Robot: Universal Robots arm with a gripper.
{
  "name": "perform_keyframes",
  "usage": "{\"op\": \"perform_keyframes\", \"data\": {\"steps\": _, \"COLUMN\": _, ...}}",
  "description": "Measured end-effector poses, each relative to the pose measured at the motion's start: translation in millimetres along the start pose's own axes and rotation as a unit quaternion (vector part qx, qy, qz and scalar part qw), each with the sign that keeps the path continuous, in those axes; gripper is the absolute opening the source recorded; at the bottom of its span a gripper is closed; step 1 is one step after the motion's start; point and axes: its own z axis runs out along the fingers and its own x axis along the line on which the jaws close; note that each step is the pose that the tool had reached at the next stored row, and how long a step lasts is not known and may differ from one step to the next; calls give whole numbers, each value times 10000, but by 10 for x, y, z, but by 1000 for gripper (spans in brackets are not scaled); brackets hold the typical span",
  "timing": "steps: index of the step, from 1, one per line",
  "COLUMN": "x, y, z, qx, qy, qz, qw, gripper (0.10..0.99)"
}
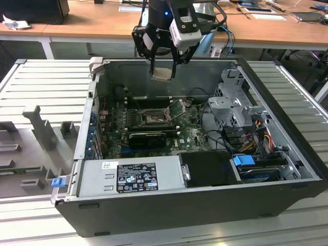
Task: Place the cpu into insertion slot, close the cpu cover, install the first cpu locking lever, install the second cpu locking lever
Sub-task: 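Place the cpu into insertion slot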
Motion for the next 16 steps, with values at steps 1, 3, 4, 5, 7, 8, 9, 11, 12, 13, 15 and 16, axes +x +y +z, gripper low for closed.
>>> {"op": "perform_keyframes", "data": {"steps": 1, "x": 0, "y": 0, "z": 1, "qx": -1, "qy": -5, "qz": 57, "qw": 10000, "gripper": 529}}
{"op": "perform_keyframes", "data": {"steps": 3, "x": 0, "y": 0, "z": 1, "qx": -2, "qy": -11, "qz": 121, "qw": 9999, "gripper": 529}}
{"op": "perform_keyframes", "data": {"steps": 4, "x": 0, "y": 0, "z": 2, "qx": -3, "qy": -14, "qz": 153, "qw": 9999, "gripper": 529}}
{"op": "perform_keyframes", "data": {"steps": 5, "x": 0, "y": 0, "z": 2, "qx": -4, "qy": -16, "qz": 181, "qw": 9998, "gripper": 529}}
{"op": "perform_keyframes", "data": {"steps": 7, "x": 0, "y": 0, "z": 3, "qx": -5, "qy": -23, "qz": 262, "qw": 9997, "gripper": 529}}
{"op": "perform_keyframes", "data": {"steps": 8, "x": 0, "y": 0, "z": 3, "qx": -5, "qy": -26, "qz": 287, "qw": 9996, "gripper": 529}}
{"op": "perform_keyframes", "data": {"steps": 9, "x": 0, "y": 0, "z": 3, "qx": -6, "qy": -29, "qz": 328, "qw": 9995, "gripper": 529}}
{"op": "perform_keyframes", "data": {"steps": 11, "x": 0, "y": 0, "z": 4, "qx": -8, "qy": -35, "qz": 390, "qw": 9992, "gripper": 529}}
{"op": "perform_keyframes", "data": {"steps": 12, "x": 0, "y": 0, "z": 4, "qx": -8, "qy": -39, "qz": 433, "qw": 9991, "gripper": 529}}
{"op": "perform_keyframes", "data": {"steps": 13, "x": 0, "y": -1, "z": 5, "qx": -10, "qy": -42, "qz": 477, "qw": 9989, "gripper": 529}}
{"op": "perform_keyframes", "data": {"steps": 15, "x": 0, "y": -1, "z": 5, "qx": -11, "qy": -47, "qz": 531, "qw": 9986, "gripper": 529}}
{"op": "perform_keyframes", "data": {"steps": 16, "x": 0, "y": -1, "z": 6, "qx": -11, "qy": -51, "qz": 570, "qw": 9984, "gripper": 529}}
